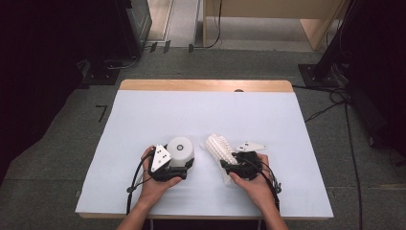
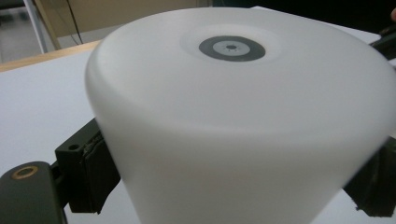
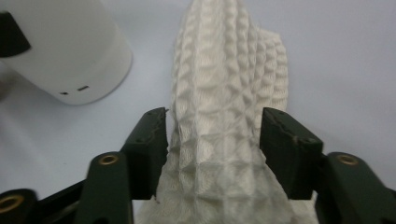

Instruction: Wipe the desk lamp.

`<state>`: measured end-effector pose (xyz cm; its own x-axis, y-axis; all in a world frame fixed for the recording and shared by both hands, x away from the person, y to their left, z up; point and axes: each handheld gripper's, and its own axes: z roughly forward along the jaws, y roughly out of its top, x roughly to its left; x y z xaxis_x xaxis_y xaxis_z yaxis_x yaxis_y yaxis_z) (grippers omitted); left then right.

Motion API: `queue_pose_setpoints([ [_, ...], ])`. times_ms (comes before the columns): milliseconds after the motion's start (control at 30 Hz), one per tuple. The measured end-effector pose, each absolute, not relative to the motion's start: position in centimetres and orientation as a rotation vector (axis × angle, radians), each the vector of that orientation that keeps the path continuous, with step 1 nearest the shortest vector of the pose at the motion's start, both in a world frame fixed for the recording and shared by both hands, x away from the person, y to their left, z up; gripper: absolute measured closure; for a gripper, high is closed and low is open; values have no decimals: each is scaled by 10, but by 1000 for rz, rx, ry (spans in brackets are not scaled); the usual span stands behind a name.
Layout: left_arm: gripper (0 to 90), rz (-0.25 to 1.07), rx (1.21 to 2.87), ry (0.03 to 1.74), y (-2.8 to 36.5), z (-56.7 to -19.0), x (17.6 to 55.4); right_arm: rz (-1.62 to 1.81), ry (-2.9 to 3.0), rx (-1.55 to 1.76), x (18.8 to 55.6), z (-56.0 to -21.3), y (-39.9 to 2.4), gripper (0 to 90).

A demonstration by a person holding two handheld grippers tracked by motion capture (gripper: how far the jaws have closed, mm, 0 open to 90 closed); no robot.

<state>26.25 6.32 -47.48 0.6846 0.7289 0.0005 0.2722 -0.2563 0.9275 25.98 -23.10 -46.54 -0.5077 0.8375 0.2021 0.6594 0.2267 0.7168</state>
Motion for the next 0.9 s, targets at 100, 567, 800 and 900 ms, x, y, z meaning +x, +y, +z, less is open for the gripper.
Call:
queue_pose_setpoints([
  [100,45,534,1818,775,68,-471,259,1211,2255,1394,256,-452,-233,355],
  [567,88,483,1831,726,73,-468,263,1094,2261,1407,263,-477,-207,791],
  [800,90,442,1803,750,60,-467,260,1190,2325,1276,251,-476,-174,795],
  [900,91,472,1819,735,56,-467,258,1243,2333,1232,244,-474,-166,796],
])
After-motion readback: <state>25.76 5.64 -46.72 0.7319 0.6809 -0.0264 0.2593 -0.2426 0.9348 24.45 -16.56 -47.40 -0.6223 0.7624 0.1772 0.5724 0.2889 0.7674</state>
